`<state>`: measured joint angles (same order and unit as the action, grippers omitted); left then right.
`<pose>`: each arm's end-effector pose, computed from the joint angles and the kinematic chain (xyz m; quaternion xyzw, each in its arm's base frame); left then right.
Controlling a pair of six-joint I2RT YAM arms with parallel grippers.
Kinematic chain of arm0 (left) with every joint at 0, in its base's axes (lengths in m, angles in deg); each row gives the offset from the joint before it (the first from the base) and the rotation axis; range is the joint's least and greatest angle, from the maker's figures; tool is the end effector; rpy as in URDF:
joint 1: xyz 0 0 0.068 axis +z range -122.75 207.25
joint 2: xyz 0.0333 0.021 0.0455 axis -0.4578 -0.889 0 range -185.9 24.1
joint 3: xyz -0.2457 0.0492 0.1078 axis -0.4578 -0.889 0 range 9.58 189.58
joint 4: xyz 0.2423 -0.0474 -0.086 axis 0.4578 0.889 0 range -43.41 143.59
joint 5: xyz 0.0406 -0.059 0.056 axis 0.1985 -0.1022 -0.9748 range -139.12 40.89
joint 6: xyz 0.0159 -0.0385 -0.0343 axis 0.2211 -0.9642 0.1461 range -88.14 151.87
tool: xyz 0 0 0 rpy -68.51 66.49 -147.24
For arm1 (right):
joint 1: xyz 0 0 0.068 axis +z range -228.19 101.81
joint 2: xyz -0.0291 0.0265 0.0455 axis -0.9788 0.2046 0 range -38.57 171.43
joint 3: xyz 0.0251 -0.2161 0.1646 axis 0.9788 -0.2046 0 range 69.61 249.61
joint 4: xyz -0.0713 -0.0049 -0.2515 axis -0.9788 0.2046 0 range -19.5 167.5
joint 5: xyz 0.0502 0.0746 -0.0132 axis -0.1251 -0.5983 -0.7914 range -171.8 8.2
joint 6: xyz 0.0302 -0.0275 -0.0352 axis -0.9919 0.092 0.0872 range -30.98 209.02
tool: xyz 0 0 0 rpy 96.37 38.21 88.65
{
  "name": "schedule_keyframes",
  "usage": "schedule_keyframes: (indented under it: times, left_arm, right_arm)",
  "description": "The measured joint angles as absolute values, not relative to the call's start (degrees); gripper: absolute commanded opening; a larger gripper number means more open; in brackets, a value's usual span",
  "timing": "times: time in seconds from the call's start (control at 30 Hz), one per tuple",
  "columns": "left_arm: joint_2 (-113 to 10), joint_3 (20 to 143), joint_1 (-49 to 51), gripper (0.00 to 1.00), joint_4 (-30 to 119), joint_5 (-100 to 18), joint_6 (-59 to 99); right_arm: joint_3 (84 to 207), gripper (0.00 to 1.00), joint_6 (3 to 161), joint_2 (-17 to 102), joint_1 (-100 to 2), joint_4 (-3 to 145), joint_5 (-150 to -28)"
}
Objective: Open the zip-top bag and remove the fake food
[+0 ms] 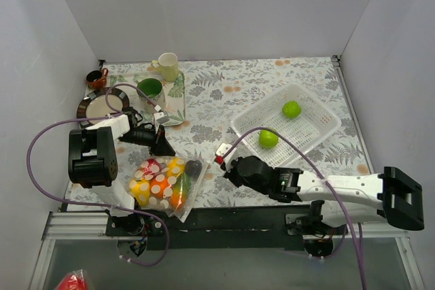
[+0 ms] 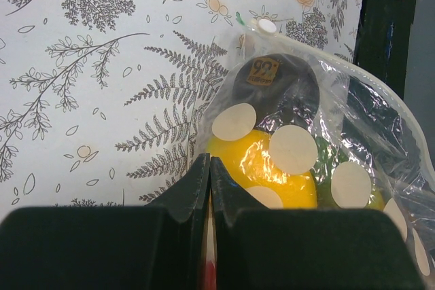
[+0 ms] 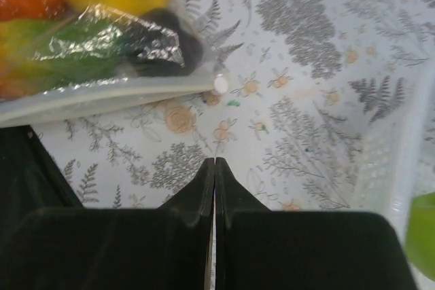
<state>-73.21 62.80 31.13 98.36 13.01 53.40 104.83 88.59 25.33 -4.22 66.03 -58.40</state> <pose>0.2635 -0.0136 0.1577 0.1052 0.8494 -0.5124 0.0706 0.0811 0.2314 0.2419 -0.4040 0.7245 0.1859 0.5266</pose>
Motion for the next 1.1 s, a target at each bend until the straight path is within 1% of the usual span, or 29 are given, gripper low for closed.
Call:
schedule_keyframes:
  times: [0.17,0.27,0.3,0.37,0.57,0.6,0.67,0.7,0.77,0.9,1.1]
  left_arm:
    - [-73.2,62.8,31.1,0.00,97.4,12.6,52.8]
    - [-73.2,62.7,31.1,0.00,96.8,11.6,52.5]
    - [-73.1,62.6,31.1,0.00,96.3,11.1,52.4]
    - [-72.9,62.1,31.1,0.00,95.5,10.0,52.1]
    - [-72.1,60.4,31.1,0.00,92.5,7.0,50.2]
    - [-72.0,60.2,31.1,0.00,91.9,6.7,49.8]
    - [-72.0,59.9,31.1,0.00,90.9,6.1,48.8]
    - [-72.0,59.8,31.1,0.00,90.3,5.6,48.2]
    - [-71.9,59.8,31.0,0.00,89.3,5.0,47.2]
    - [-71.5,59.2,30.0,0.00,87.3,3.7,45.2]
    - [-70.5,58.2,29.3,0.00,86.0,2.7,44.6]
  right_arm:
    - [104.5,0.01,87.5,34.2,-3.4,61.1,-65.4]
    - [105.7,0.06,87.4,39.0,-3.4,59.0,-69.1]
    - [106.7,0.09,87.4,41.1,-3.4,58.3,-70.7]
    - [108.4,0.13,87.3,44.0,-3.3,57.0,-72.8]
    - [114.4,0.29,87.7,50.9,-3.1,54.5,-76.7]
    - [115.4,0.37,87.7,51.8,-3.1,54.3,-77.0]
    - [117.4,0.48,87.8,53.6,-3.1,53.8,-77.7]
    - [118.3,0.59,87.8,54.4,-3.1,53.5,-78.0]
    - [119.7,0.67,87.7,55.8,-3.1,53.2,-78.5]
    - [122.5,0.71,87.9,58.7,-3.1,52.5,-77.2]
    - [128.2,0.73,87.8,63.6,-2.8,52.8,-67.8]
